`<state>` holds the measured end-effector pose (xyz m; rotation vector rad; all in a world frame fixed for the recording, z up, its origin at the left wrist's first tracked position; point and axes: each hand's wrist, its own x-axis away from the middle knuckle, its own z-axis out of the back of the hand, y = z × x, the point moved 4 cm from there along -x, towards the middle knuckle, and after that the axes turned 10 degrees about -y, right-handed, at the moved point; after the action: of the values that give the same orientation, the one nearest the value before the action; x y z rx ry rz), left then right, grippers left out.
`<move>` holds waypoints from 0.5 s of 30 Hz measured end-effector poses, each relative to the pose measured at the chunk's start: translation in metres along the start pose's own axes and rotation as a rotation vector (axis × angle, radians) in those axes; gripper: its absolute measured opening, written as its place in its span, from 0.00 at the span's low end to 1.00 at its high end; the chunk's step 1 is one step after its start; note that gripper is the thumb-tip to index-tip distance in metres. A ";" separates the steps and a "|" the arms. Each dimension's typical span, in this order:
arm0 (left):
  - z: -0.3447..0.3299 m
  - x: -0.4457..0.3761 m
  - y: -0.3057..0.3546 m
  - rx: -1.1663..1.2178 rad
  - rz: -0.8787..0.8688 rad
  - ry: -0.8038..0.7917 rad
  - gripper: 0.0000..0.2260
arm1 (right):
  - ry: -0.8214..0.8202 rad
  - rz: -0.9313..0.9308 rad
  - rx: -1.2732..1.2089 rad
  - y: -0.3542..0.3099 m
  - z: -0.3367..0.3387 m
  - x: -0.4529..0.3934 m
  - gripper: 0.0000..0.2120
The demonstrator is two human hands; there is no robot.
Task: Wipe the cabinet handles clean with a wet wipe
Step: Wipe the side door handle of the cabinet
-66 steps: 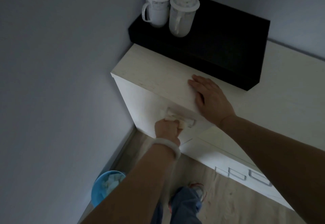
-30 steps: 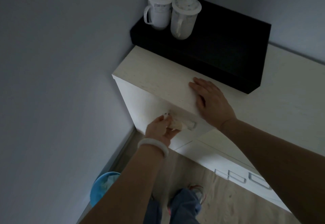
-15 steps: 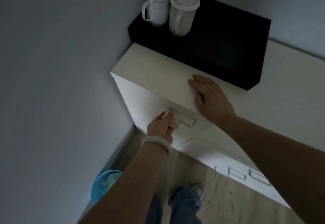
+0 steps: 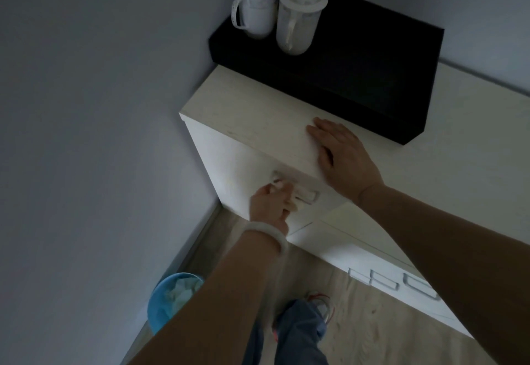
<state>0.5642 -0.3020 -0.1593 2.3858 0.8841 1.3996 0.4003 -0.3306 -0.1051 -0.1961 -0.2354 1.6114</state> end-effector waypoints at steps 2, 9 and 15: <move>-0.016 0.007 -0.017 -0.053 0.034 -0.042 0.11 | 0.009 0.003 -0.002 0.000 0.001 0.000 0.23; 0.001 0.001 0.000 -0.024 0.039 -0.074 0.11 | 0.006 -0.004 -0.008 0.000 0.002 0.001 0.22; 0.018 -0.010 0.024 -0.039 -0.073 0.043 0.16 | 0.028 0.008 -0.012 -0.002 0.003 0.001 0.21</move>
<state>0.5857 -0.3253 -0.1637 2.2797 0.9354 1.4321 0.4011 -0.3293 -0.1018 -0.2293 -0.2225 1.6144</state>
